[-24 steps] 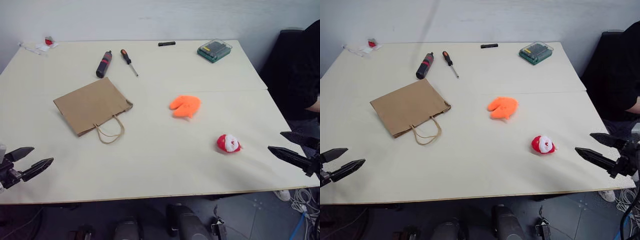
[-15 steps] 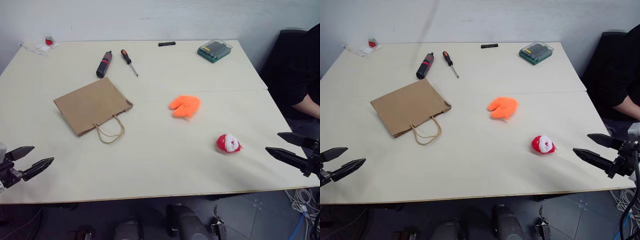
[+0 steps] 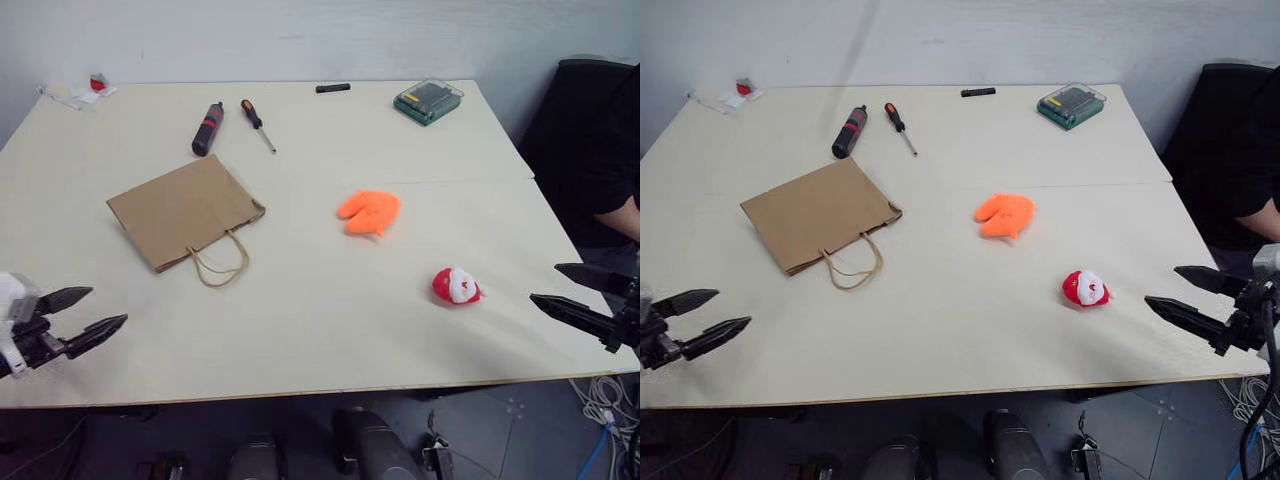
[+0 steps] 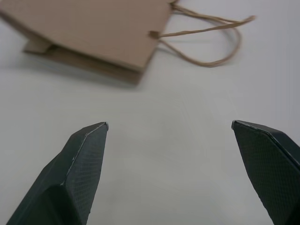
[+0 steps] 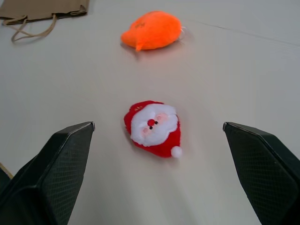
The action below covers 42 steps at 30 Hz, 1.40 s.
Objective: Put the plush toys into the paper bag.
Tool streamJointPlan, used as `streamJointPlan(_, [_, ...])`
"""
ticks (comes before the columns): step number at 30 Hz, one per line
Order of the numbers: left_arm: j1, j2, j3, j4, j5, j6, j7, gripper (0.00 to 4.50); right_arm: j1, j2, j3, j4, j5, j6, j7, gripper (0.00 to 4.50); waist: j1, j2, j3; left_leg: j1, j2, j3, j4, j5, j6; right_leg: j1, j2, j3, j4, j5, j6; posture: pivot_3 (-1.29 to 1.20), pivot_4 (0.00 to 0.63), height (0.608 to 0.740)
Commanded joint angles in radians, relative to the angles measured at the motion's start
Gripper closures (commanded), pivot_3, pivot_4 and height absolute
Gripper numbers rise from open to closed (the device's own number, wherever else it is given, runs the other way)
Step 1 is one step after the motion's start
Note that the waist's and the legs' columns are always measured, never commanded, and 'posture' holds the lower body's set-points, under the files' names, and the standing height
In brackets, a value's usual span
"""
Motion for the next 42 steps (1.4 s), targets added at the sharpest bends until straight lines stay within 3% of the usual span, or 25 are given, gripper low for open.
streamJointPlan(1, [-0.059, 0.070, -0.052, -0.071, 0.011, -0.034, -0.042, 0.07, -0.036, -0.039, 0.000, -0.147, 0.108, 0.070, -0.025, 0.00, 0.001, 0.000, 0.000, 0.000, 0.000, 0.000, 0.000, 0.000, 0.000, 0.000, 0.000, 0.000, 0.001, 0.000, 0.000, 0.00, 0.150, 0.740])
streamJointPlan(6, [-0.248, 0.126, -0.264, -0.044, 0.123, -0.128, -0.043, 0.07, -0.117, -0.051, 0.106, -0.335, 0.233, 0.138, -0.094, 0.00, 0.003, 0.001, 0.000, 0.001, 0.000, -0.001, 0.000, 0.001, -0.001, 0.000, 0.000, 0.000, 0.002, 0.000, 0.000, 0.00, 0.150, 0.740])
streamJointPlan(8, [-0.354, 0.115, -0.407, -0.001, 0.217, -0.234, -0.064, 0.07, -0.161, -0.045, 0.194, -0.409, 0.263, 0.141, -0.118, 0.00, 0.003, 0.001, 0.000, 0.001, 0.000, 0.000, 0.000, 0.001, -0.001, 0.000, 0.000, 0.000, 0.002, 0.000, 0.000, 0.00, 0.150, 0.740])
streamJointPlan(12, [-0.525, 0.073, -0.562, 0.094, 0.330, -0.319, -0.042, 0.07, -0.236, -0.018, 0.300, -0.463, 0.301, 0.135, -0.178, 0.00, 0.004, 0.001, 0.000, -0.001, -0.001, 0.000, 0.001, 0.001, -0.001, -0.001, 0.001, 0.000, 0.002, 0.000, 0.000, 0.00, 0.150, 0.740])
streamJointPlan(19, [-0.678, 0.015, -0.676, 0.244, 0.427, -0.413, -0.032, 0.07, -0.308, 0.057, 0.458, -0.471, 0.235, 0.093, -0.281, 0.00, 0.002, 0.000, 0.000, -0.001, 0.000, 0.002, 0.003, 0.001, -0.001, -0.003, 0.002, 0.001, 0.004, 0.000, 0.000, 0.00, 0.150, 0.740])
streamJointPlan(22, [-0.716, 0.000, -0.691, 0.305, 0.436, -0.438, -0.048, 0.66, -0.320, 0.075, 0.492, -0.474, 0.209, 0.081, -0.305, 0.00, 0.002, 0.000, 0.000, -0.002, 0.000, 0.002, 0.007, 0.001, 0.000, -0.003, 0.002, 0.001, 0.006, 0.000, 0.000, 0.00, 0.150, 0.740])
streamJointPlan(33, [-0.732, -0.044, -0.728, 0.353, 0.428, -0.448, -0.101, 4.36, -0.285, 0.053, 0.491, -0.479, 0.190, 0.072, -0.318, 0.00, 0.010, 0.000, 0.000, -0.005, 0.001, 0.000, 0.015, 0.001, 0.001, -0.004, 0.001, 0.000, 0.009, 0.000, 0.000, 0.00, 0.150, 0.740])
streamJointPlan(36, [-0.774, -0.077, -0.712, 0.342, 0.376, -0.375, -0.127, 4.44, -0.279, 0.050, 0.501, -0.466, 0.161, 0.064, -0.314, 0.00, 0.019, 0.000, 0.000, -0.006, 0.001, -0.001, 0.016, 0.000, 0.001, -0.004, 0.001, -0.001, 0.010, 0.000, 0.000, 0.00, 0.150, 0.740])
streamJointPlan(40, [-0.859, -0.110, -0.651, 0.222, 0.130, -0.045, -0.222, 4.44, -0.285, 0.098, 0.537, -0.450, 0.120, 0.058, -0.361, 0.00, 0.025, 0.000, 0.000, -0.007, 0.001, -0.002, 0.018, 0.000, 0.001, -0.004, 0.001, -0.002, 0.010, 0.000, 0.001, 0.00, 0.150, 0.740])
streamJointPlan(42, [-0.886, -0.105, -0.636, 0.162, 0.032, 0.082, -0.262, 4.50, -0.297, 0.129, 0.556, -0.441, 0.108, 0.058, -0.393, 0.37, 0.025, -0.001, 0.000, -0.008, 0.001, -0.003, 0.019, 0.000, 0.001, -0.004, 0.001, -0.003, 0.010, 0.000, 0.001, 0.00, 0.150, 0.740])
